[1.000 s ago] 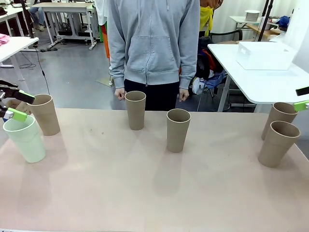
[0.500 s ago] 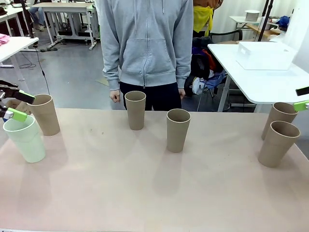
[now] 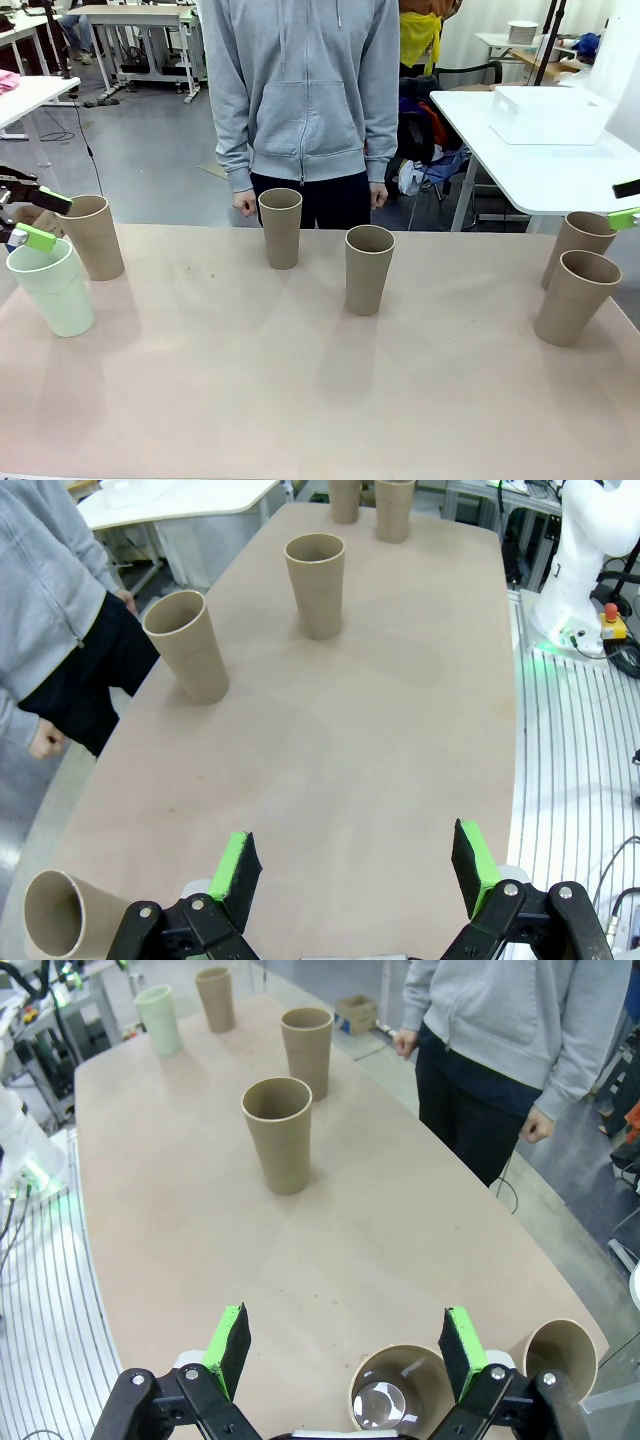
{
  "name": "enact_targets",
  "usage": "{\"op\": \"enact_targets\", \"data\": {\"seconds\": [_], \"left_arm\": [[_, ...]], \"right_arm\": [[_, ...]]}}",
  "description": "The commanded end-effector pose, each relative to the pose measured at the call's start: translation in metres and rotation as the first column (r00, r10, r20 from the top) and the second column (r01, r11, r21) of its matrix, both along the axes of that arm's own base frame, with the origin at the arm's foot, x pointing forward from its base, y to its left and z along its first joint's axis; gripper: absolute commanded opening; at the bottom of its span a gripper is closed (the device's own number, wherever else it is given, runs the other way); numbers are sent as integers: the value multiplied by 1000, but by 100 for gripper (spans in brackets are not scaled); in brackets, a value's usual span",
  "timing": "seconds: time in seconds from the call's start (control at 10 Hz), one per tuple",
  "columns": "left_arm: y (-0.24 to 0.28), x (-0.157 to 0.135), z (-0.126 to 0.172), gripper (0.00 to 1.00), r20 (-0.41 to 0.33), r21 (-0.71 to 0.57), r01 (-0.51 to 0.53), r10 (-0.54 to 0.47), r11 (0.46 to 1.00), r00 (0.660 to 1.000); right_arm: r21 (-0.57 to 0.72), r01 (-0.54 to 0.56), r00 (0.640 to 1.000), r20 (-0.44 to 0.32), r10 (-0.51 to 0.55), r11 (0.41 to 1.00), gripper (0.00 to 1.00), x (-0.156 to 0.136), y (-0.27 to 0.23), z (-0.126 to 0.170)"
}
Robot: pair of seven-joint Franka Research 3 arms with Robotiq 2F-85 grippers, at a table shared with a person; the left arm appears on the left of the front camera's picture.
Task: Stack the cups and store them in the basket.
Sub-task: Pick up two Reusable plastic cups , one in each hand.
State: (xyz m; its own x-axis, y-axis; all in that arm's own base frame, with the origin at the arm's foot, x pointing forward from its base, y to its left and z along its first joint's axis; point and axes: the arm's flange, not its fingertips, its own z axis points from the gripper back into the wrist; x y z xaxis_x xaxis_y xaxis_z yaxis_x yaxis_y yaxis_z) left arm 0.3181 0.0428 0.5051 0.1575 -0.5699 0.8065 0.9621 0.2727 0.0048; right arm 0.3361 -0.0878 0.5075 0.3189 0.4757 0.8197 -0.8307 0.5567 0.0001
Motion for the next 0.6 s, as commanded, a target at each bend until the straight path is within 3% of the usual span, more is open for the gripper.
{"op": "enact_targets", "data": {"seconds": [0.0, 0.2, 0.5], "left_arm": [[0, -1, 0, 100, 7, -4, 11, -11, 1000, 1000], [0, 0, 0, 100, 0, 0, 0, 0, 1000, 1000], [34, 52, 32, 100, -24, -67, 40, -42, 997, 999]], "right_arm": [[17, -3, 1000, 9, 3, 1000, 100, 2, 0, 1], [0, 0, 1000, 0, 0, 1000, 100, 0, 0, 0], [76, 2, 999, -45, 2, 997, 100, 87, 0, 70]]}}
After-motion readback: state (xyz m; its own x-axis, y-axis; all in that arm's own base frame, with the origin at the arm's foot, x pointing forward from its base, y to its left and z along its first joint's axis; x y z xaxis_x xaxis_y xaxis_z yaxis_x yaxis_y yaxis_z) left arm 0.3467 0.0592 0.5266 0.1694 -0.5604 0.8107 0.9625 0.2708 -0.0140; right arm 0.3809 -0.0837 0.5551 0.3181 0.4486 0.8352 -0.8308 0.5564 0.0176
